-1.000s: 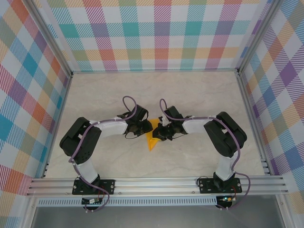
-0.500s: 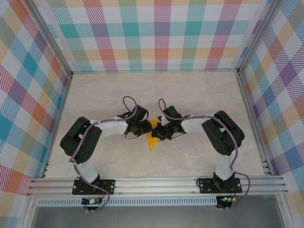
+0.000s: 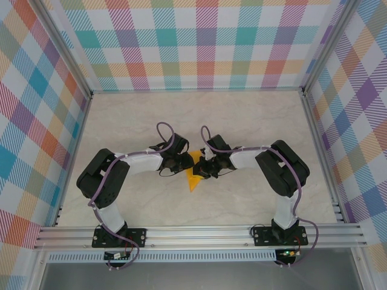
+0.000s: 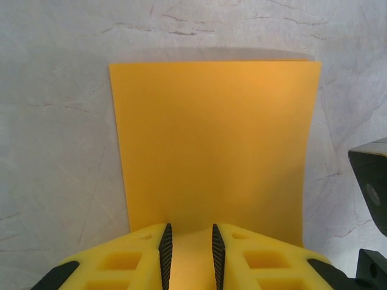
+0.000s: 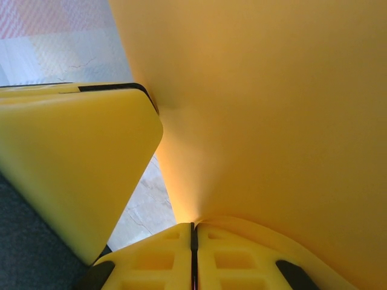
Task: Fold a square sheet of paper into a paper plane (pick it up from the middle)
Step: Third fold the triangle at the center of the table.
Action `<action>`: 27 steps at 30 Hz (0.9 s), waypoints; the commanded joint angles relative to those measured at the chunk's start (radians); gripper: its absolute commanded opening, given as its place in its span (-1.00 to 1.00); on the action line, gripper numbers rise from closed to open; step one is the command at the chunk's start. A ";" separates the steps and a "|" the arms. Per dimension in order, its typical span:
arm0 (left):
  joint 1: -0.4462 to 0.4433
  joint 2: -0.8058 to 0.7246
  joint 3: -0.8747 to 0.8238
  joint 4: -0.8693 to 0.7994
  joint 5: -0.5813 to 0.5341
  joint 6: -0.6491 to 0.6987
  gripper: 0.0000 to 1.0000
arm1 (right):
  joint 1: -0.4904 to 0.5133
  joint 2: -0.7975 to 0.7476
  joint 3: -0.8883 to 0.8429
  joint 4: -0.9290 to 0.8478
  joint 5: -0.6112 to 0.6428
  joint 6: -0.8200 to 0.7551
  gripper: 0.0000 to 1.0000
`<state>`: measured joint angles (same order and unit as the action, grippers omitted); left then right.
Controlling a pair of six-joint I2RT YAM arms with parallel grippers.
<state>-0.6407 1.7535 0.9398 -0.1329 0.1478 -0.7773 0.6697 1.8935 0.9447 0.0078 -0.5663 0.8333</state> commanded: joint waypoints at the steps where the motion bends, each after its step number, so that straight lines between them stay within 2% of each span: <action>1: -0.006 0.011 0.025 -0.031 0.013 0.016 -0.47 | 0.005 0.021 0.031 0.028 -0.009 -0.025 -0.83; 9: -0.006 -0.007 0.031 -0.031 0.010 0.019 -0.47 | 0.005 0.026 0.034 0.036 -0.007 -0.027 -0.83; 17: 0.014 -0.042 0.038 -0.037 -0.042 0.026 -0.47 | 0.005 0.022 0.029 0.032 -0.003 -0.033 -0.83; 27: 0.018 0.038 0.061 -0.081 -0.077 0.016 -0.74 | 0.005 0.021 0.034 0.039 -0.004 -0.036 -0.83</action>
<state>-0.6315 1.7683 0.9802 -0.1654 0.1051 -0.7662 0.6697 1.9015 0.9524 0.0231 -0.5659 0.8238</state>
